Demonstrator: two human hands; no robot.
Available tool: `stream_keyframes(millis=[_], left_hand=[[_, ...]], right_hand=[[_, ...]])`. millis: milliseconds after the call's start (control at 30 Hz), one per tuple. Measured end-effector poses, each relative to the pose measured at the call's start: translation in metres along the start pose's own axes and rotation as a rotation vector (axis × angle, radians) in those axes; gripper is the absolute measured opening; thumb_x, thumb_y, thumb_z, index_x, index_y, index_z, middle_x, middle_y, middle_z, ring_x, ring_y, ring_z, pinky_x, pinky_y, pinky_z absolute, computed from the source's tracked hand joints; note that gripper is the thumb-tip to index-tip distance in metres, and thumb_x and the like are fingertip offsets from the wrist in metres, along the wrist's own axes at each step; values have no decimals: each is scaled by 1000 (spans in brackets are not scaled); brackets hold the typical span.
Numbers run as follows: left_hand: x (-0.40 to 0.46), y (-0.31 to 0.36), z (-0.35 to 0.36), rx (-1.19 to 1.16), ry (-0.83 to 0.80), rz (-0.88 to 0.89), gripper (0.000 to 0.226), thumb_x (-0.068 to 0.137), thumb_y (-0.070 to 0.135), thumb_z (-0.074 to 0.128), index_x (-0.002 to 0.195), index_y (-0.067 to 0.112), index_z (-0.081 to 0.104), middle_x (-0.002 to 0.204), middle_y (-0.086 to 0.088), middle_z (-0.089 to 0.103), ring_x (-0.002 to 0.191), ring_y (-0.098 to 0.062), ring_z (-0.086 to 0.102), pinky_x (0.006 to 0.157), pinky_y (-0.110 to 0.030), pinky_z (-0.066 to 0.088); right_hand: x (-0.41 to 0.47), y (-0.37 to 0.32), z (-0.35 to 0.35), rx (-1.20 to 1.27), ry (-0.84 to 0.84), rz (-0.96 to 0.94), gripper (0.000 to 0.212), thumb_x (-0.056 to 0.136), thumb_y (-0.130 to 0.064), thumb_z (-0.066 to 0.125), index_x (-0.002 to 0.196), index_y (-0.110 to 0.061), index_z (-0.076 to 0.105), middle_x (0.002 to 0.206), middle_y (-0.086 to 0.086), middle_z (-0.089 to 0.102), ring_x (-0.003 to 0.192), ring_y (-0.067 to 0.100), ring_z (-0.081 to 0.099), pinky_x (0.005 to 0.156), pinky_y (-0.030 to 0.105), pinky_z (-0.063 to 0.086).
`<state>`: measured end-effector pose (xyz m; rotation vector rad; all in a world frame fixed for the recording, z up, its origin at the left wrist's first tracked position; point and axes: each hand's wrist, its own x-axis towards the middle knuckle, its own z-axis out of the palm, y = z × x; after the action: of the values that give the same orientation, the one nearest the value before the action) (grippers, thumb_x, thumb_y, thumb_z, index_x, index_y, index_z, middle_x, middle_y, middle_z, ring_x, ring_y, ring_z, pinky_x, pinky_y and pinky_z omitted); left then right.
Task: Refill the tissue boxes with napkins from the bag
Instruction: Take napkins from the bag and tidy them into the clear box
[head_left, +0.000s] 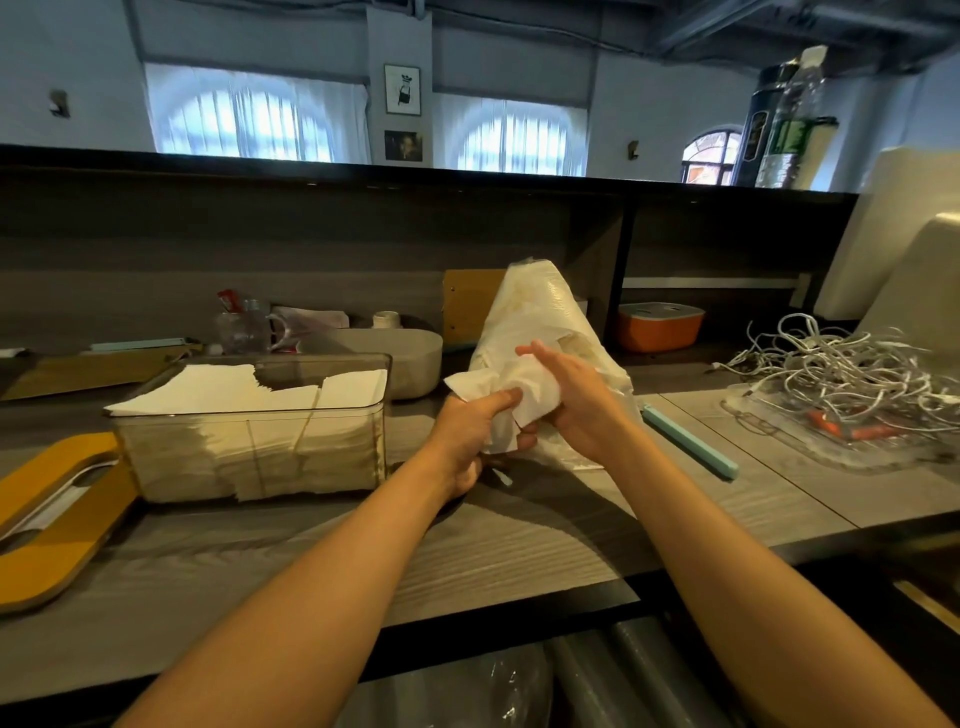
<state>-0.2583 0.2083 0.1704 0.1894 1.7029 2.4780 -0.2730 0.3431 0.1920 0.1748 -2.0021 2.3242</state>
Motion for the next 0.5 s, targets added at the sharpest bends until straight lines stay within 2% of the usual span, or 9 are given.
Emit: stream_keyframes(millis=[100,167,267,367,433,500], left_hand=[[4,1,-3,-4,39,15,21,95,9,63,115,14,60,89,-5,70,63,-12,70,57,-29,60],[3,2,-4,16,27,0,22,95,8,62,116,13,61,83,-2,70,58,-11,69,60,-30,60],[-1,4,-5,74,-33,-16,28,94,6,62,120,13,60,85,-4,70,66,-15,66,56,-28,58],[-4,5,-6,179,-77,-41,28,93,7,62,119,17,58,100,-7,67,77,-19,64,55,-27,55],[-5,5,-6,164,-66,-68,29,96,12,60,124,15,56,104,-9,66,81,-21,65,58,-31,58],[-5,6,-6,64,-57,-116,27,101,23,52,122,8,60,101,-12,69,83,-24,68,70,-38,60]], right_hand=[[0,-2,-4,95,-91,72,46,88,-36,65,129,-19,54,125,10,60,113,27,60,84,37,55],[-1,-2,-4,43,-100,68,36,90,-28,65,124,-20,55,122,7,59,112,25,59,83,35,55],[0,-1,-6,-50,-9,44,15,90,-20,68,104,-22,63,113,8,61,105,25,60,79,35,57],[3,0,-11,-61,27,51,19,88,-21,71,106,-15,67,118,17,62,107,31,62,94,46,53],[2,-1,-10,-56,83,34,15,87,-22,72,100,-18,68,116,15,62,107,31,60,96,49,52],[1,-5,-11,44,171,-9,18,83,-26,76,99,-21,69,120,13,60,112,33,58,97,52,51]])
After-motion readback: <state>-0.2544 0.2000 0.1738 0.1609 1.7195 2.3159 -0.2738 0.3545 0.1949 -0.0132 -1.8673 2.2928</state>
